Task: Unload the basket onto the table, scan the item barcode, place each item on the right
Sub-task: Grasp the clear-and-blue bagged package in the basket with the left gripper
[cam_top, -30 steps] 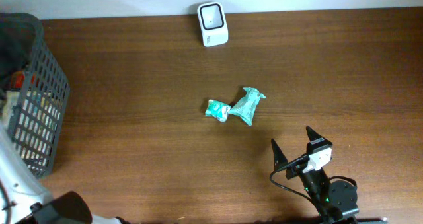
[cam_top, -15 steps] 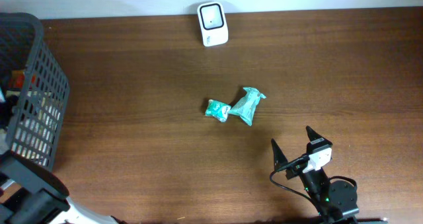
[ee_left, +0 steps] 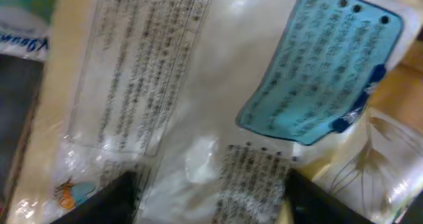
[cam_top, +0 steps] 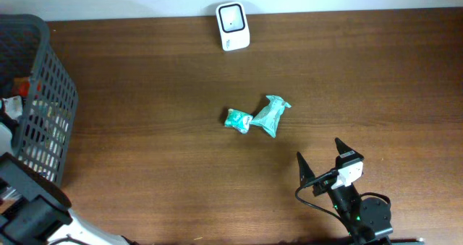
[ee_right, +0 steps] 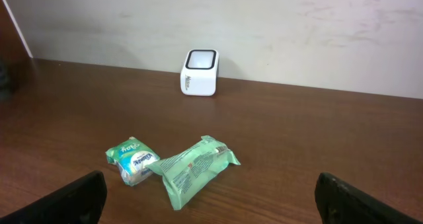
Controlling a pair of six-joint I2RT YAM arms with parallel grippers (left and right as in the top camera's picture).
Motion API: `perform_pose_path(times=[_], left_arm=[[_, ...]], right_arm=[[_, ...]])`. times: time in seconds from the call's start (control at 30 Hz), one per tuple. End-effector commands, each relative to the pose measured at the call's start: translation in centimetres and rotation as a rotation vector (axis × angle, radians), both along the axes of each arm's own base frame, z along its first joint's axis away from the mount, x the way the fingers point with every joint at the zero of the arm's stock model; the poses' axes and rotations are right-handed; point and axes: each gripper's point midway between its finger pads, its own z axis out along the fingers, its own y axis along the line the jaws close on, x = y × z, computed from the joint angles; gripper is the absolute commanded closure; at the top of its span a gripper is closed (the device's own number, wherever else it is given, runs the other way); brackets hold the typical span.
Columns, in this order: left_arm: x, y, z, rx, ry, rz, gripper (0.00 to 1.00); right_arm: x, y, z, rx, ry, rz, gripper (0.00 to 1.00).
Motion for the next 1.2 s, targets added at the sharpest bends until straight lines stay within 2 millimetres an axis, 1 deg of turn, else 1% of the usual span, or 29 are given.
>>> perform_pose_path(times=[0.0, 0.1, 0.17, 0.23, 0.27, 0.33, 0.37, 0.47, 0.5, 0.57, 0.63, 0.7, 0.8, 0.9, 1.0, 1.03, 1.07, 1.1, 1.17], left_arm=[[-0.6, -1.1, -3.6, -0.062, 0.064, -0.021, 0.99], [-0.4, -1.0, -3.3, -0.059, 0.061, -0.020, 1.00], [0.1, -0.5, -1.4, -0.045, 0.038, -0.008, 1.00], [1.2, 0.5, 2.9, -0.003, -0.048, 0.061, 1.00], [1.7, 0.9, 5.4, 0.030, -0.095, 0.071, 1.00], [2.1, 1.3, 9.6, 0.076, -0.181, 0.110, 1.00], [2.2, 1.3, 13.8, 0.119, -0.272, 0.144, 1.00], [1.6, 0.7, 19.2, 0.180, -0.387, 0.171, 1.00], [1.4, 0.3, 20.6, 0.194, -0.420, 0.163, 1.00], [1.3, -0.4, 22.7, 0.208, -0.474, 0.145, 1.00], [1.1, -1.1, 24.1, 0.198, -0.520, 0.157, 1.00], [1.1, -1.4, 24.6, 0.178, -0.544, 0.167, 1.00], [1.3, -2.6, 26.1, 0.162, -0.596, 0.138, 1.00], [1.2, -4.3, 28.6, 0.188, -0.652, 0.108, 1.00], [1.5, -8.0, 32.7, 0.211, -0.757, 0.045, 1.00], [1.4, -9.1, 33.8, 0.217, -0.785, 0.025, 1.00], [1.1, -10.7, 35.0, 0.220, -0.815, -0.005, 1.00], [0.7, -12.8, 36.2, 0.217, -0.840, -0.044, 1.00], [0.2, -16.2, 36.9, 0.189, -0.853, -0.114, 1.00]], right_arm=[[0.1, -0.3, -0.3, 0.002, 0.004, -0.013, 0.01], [0.1, -0.3, -0.3, 0.002, 0.004, -0.014, 0.01], [0.1, -0.3, -0.3, 0.002, 0.004, -0.014, 0.01], [0.1, -0.3, -0.3, 0.002, 0.004, -0.013, 0.01], [0.1, -0.3, -0.3, 0.002, 0.004, -0.014, 0.01], [0.1, -0.3, -0.3, 0.002, 0.004, -0.014, 0.01], [0.1, -0.3, -0.3, 0.002, 0.004, -0.014, 0.01], [0.1, -0.3, -0.3, 0.002, 0.004, -0.014, 0.01], [0.1, -0.3, -0.3, 0.002, 0.004, -0.014, 0.01], [0.1, -0.3, -0.3, 0.002, 0.004, -0.014, 0.01], [0.1, -0.3, -0.3, 0.002, 0.004, -0.014, 0.01], [0.1, -0.3, -0.3, 0.002, 0.004, -0.014, 0.01], [0.1, -0.3, -0.3, 0.002, 0.004, -0.014, 0.01], [0.1, -0.3, -0.3, 0.002, 0.004, -0.014, 0.01], [0.1, -0.3, -0.3, 0.002, 0.004, -0.014, 0.01], [0.1, -0.3, -0.3, 0.002, 0.004, -0.014, 0.01], [0.1, -0.3, -0.3, 0.002, 0.004, -0.014, 0.01], [0.1, -0.3, -0.3, 0.002, 0.004, -0.014, 0.01], [0.1, -0.3, -0.3, 0.002, 0.004, -0.014, 0.01]])
